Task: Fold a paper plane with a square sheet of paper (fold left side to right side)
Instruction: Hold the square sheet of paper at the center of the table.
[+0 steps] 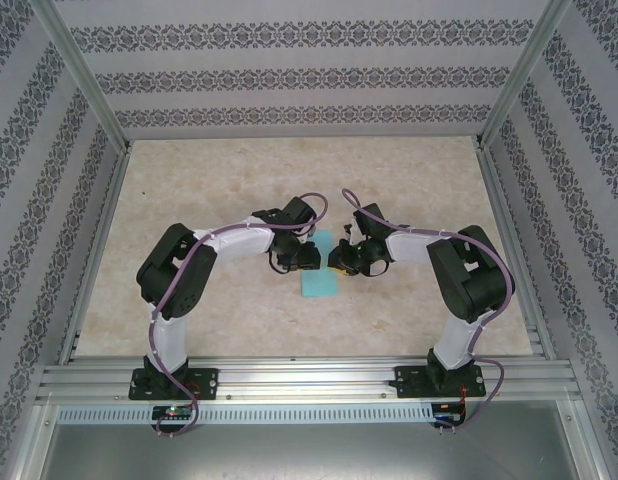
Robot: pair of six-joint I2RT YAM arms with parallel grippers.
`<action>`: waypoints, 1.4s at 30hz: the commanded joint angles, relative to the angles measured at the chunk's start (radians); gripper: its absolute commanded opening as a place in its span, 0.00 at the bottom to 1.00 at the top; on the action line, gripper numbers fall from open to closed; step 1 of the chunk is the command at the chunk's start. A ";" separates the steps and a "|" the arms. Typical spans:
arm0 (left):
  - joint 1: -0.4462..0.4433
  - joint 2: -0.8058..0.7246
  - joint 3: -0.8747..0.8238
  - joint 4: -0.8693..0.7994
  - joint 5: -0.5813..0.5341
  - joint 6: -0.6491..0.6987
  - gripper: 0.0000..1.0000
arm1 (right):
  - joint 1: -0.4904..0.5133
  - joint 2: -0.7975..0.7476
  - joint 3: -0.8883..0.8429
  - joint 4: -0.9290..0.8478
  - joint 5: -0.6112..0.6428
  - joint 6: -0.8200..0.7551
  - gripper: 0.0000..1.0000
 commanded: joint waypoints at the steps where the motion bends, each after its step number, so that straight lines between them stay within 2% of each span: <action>1: 0.015 0.018 -0.023 0.024 -0.024 0.004 0.29 | 0.012 0.044 -0.005 -0.066 0.068 -0.028 0.19; 13: 0.021 0.030 -0.061 0.036 -0.037 0.005 0.28 | 0.012 0.034 -0.009 -0.059 0.071 -0.035 0.19; 27: 0.021 0.030 -0.081 0.036 -0.041 0.006 0.28 | -0.018 -0.095 0.048 -0.020 -0.006 -0.029 0.20; 31: 0.019 0.035 -0.078 0.039 -0.038 0.004 0.28 | -0.018 -0.059 0.070 0.041 -0.033 0.011 0.18; 36: 0.019 0.035 -0.078 0.037 -0.039 0.007 0.28 | -0.012 0.023 0.122 0.110 -0.056 0.065 0.10; 42: 0.017 0.040 -0.072 0.036 -0.037 0.007 0.28 | 0.001 0.100 0.192 0.120 -0.060 0.081 0.09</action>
